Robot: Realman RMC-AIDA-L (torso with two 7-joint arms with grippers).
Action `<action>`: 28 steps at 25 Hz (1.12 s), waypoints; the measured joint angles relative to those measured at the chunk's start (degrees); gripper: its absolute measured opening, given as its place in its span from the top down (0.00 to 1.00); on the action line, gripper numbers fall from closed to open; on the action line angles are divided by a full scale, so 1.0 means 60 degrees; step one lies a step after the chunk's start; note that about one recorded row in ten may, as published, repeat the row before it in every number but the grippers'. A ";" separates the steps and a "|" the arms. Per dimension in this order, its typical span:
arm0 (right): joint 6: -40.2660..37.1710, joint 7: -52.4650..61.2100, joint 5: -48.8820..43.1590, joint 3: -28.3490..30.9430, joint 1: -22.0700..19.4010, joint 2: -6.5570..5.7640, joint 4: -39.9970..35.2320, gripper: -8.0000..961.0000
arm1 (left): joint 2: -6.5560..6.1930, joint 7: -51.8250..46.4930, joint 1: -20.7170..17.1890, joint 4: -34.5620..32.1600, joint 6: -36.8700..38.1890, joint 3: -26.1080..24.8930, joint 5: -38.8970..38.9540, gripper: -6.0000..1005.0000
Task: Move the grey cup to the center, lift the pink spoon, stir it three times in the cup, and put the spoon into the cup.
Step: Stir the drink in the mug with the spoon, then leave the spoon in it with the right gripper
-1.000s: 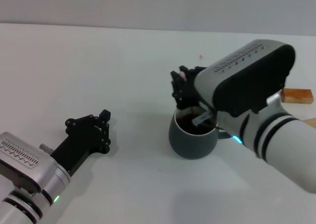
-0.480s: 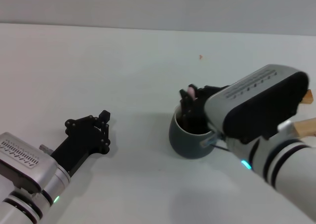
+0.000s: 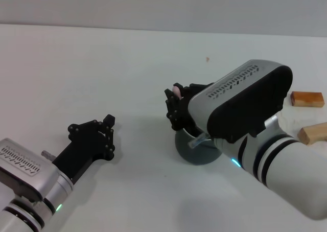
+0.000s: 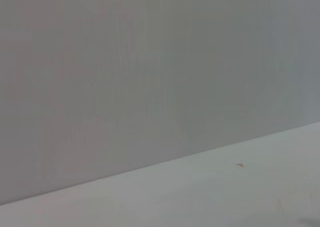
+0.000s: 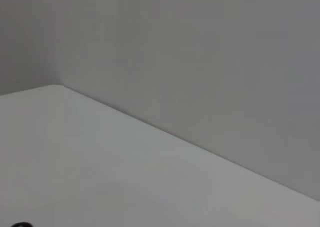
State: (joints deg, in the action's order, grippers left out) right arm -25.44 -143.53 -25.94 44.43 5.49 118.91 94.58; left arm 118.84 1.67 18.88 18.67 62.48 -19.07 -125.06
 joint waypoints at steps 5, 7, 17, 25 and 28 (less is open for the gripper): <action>0.0000 0.0003 -0.0019 0.0410 -0.0076 -0.0032 -0.0032 0.96 | -0.0001 0.0000 -0.0013 -0.0029 0.0002 0.0000 -0.0001 1.00; -0.0003 0.0002 -0.0048 0.0465 -0.0152 -0.0042 -0.0007 0.96 | -0.0002 0.0000 -0.0013 -0.0035 0.0002 0.0000 -0.0001 1.00; -0.0162 -0.0043 -0.0271 0.0363 -0.0899 -0.0063 0.0263 0.96 | -0.0002 0.0000 -0.0002 -0.0043 0.0002 0.0000 -0.0001 1.00; -0.0010 0.0057 -0.0154 -0.0088 -0.0393 0.0017 -0.0105 0.96 | -0.0001 0.0000 0.0031 -0.0051 -0.0025 0.0000 -0.0001 1.00; 0.0286 0.0074 -0.0139 0.0104 -0.0379 0.0008 -0.0162 0.94 | -0.0009 0.0000 0.0023 -0.0051 -0.0014 0.0000 0.0011 1.00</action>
State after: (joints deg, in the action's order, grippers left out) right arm -23.72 -143.08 -26.77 45.05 3.21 118.95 93.61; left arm 118.78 1.67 19.02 18.37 62.39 -19.07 -125.00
